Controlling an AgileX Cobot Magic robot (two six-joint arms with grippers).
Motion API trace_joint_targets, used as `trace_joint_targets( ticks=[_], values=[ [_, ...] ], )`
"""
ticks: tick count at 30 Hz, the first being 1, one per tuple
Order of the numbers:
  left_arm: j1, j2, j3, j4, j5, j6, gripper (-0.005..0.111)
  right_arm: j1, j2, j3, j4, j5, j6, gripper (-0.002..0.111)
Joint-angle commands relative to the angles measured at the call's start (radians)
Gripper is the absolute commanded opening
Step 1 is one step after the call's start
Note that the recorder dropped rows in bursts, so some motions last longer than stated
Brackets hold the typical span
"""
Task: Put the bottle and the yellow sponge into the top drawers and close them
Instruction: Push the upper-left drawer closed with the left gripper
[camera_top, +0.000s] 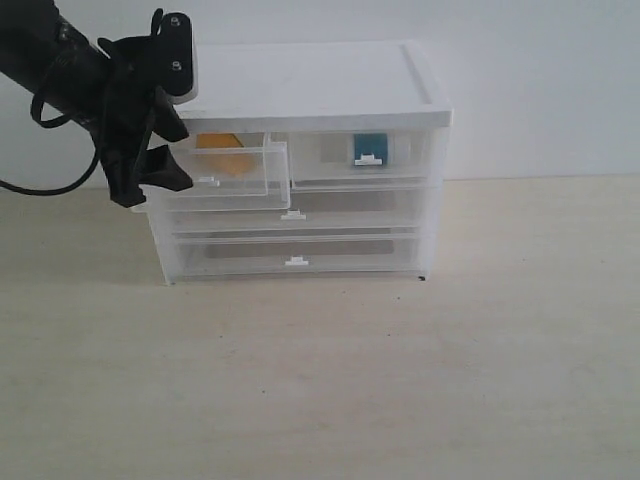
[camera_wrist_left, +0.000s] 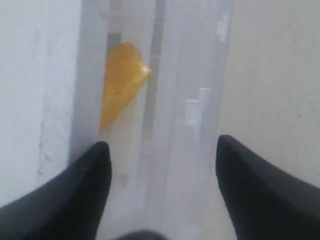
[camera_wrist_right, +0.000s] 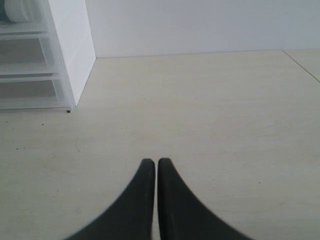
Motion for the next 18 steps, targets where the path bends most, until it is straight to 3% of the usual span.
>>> trace_joint_targets(
  ticks=[1, 12, 14, 18],
  values=[
    [0.002, -0.019, -0.008, 0.02, -0.025, -0.017, 0.059, -0.001, -0.007, 0.004, -0.001, -0.006, 0.0, 0.0],
    [0.002, -0.151, -0.008, 0.022, 0.031, -0.102, 0.056, -0.001, -0.007, 0.004, -0.001, -0.006, 0.0, 0.0],
    [0.002, -0.154, -0.008, 0.022, 0.115, -0.125, 0.044, -0.001, -0.007, 0.004, -0.001, -0.006, 0.0, 0.0],
    [0.002, -0.13, -0.006, 0.033, 0.298, -0.089, 0.005, -0.001, -0.007, 0.004, -0.001, -0.006, 0.0, 0.0]
  ],
)
